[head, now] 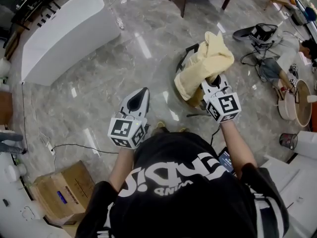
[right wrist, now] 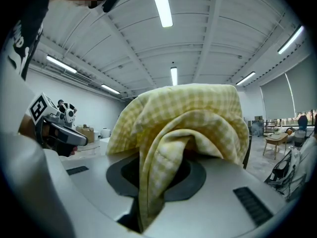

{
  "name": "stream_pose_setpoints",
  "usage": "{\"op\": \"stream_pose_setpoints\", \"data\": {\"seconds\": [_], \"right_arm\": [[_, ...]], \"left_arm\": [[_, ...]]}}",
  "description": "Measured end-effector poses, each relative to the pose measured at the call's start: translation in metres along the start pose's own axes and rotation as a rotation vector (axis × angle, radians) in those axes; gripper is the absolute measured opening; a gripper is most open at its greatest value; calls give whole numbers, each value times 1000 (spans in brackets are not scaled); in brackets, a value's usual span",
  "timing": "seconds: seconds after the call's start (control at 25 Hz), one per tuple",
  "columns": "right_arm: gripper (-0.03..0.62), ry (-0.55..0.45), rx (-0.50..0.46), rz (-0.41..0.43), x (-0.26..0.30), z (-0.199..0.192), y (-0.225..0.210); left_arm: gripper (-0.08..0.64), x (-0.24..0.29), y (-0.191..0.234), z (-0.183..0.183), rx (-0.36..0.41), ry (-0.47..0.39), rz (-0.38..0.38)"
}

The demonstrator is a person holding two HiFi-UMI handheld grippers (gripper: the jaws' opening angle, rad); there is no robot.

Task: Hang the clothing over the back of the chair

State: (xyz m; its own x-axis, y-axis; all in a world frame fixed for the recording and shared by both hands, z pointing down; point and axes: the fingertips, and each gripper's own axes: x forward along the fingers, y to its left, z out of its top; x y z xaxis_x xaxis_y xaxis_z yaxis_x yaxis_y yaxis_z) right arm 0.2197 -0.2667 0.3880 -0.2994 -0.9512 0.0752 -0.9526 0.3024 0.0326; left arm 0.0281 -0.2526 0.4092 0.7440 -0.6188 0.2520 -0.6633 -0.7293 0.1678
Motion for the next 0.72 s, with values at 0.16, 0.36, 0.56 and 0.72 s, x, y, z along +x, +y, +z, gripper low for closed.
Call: {"op": "stream_pose_setpoints", "data": {"seconds": [0.16, 0.36, 0.56, 0.72], "right_arm": [[61, 15, -19, 30, 10, -5, 13], [61, 48, -47, 53, 24, -21, 28], [61, 82, -61, 56, 33, -39, 32], [61, 98, -87, 95, 38, -44, 51]], "left_arm": [[15, -11, 8, -2, -10, -2, 31], [15, -23, 19, -8, -26, 2, 66], [15, -26, 25, -12, -39, 5, 90], [15, -30, 28, -14, -49, 7, 103]]}}
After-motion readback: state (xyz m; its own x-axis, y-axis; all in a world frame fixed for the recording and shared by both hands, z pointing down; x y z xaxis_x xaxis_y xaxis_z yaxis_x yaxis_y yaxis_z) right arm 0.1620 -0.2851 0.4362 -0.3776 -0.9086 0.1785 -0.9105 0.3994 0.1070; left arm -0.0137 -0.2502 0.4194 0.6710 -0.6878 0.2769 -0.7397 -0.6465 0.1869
